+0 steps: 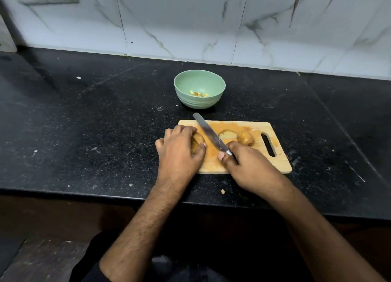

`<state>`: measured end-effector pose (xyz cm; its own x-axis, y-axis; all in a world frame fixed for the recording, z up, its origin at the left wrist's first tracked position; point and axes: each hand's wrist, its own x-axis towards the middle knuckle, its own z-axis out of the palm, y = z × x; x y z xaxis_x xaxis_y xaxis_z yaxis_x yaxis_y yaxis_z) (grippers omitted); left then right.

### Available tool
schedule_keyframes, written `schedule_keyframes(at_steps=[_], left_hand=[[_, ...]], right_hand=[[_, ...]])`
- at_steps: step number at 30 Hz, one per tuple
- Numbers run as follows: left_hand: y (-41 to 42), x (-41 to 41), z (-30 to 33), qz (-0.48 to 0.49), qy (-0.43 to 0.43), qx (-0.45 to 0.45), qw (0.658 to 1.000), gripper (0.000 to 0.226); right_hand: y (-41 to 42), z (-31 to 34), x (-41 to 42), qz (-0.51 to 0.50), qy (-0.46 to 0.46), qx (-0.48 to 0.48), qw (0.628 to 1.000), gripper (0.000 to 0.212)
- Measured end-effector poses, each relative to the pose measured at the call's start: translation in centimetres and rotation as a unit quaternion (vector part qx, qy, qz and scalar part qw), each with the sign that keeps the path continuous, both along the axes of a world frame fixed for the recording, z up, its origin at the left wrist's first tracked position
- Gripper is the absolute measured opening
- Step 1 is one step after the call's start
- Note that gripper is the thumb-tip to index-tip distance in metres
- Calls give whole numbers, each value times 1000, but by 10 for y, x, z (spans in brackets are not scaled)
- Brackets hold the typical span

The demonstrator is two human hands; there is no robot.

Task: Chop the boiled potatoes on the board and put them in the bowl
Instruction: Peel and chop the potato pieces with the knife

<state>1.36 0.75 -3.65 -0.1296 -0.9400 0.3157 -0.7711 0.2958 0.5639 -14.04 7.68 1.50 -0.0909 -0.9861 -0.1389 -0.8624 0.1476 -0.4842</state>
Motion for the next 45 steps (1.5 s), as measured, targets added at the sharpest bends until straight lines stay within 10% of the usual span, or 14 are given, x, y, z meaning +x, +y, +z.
schedule_keyframes(at_steps=[45], left_hand=[[3, 4, 6, 1, 39, 20, 999, 42]], right_hand=[[40, 24, -4, 44, 111, 110, 987, 24]])
